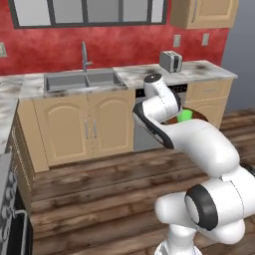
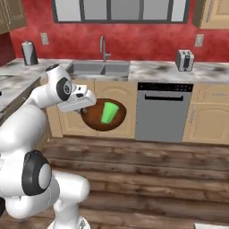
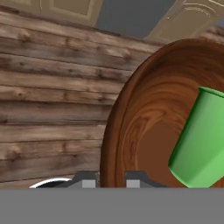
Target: Place the cup inside the bowl on the dining table and move the bowl to any counter.
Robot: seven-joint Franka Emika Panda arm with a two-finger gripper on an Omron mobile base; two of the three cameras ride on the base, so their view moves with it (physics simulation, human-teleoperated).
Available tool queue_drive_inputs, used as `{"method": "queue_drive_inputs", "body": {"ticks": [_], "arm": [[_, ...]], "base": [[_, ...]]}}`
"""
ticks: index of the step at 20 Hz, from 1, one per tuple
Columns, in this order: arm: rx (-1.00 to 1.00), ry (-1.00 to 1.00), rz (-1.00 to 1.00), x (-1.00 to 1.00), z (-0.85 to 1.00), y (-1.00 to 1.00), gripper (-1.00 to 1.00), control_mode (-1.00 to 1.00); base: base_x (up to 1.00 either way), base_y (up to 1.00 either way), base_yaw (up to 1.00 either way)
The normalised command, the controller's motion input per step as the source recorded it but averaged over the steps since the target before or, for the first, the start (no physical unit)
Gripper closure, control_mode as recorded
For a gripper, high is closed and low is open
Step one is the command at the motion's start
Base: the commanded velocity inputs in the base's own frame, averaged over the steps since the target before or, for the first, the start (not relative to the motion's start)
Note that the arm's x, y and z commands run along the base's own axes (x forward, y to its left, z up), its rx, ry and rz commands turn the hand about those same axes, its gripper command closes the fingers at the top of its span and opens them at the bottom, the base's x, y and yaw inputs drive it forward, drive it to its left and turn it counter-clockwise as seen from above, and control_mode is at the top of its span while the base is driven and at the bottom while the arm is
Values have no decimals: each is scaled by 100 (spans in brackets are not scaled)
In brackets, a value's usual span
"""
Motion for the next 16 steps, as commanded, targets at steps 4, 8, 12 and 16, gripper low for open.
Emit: {"method": "queue_drive_inputs", "body": {"ticks": [4, 8, 12, 16], "arm": [[0, 0, 0, 0, 0, 0, 100, 100], [0, 0, 0, 0, 0, 0, 100, 100], [0, 0, 0, 0, 0, 0, 100, 100], [0, 0, 0, 0, 0, 0, 100, 100]], "base": [[85, 26, -6], [77, 29, -6], [66, 34, -6], [71, 44, -7]]}}
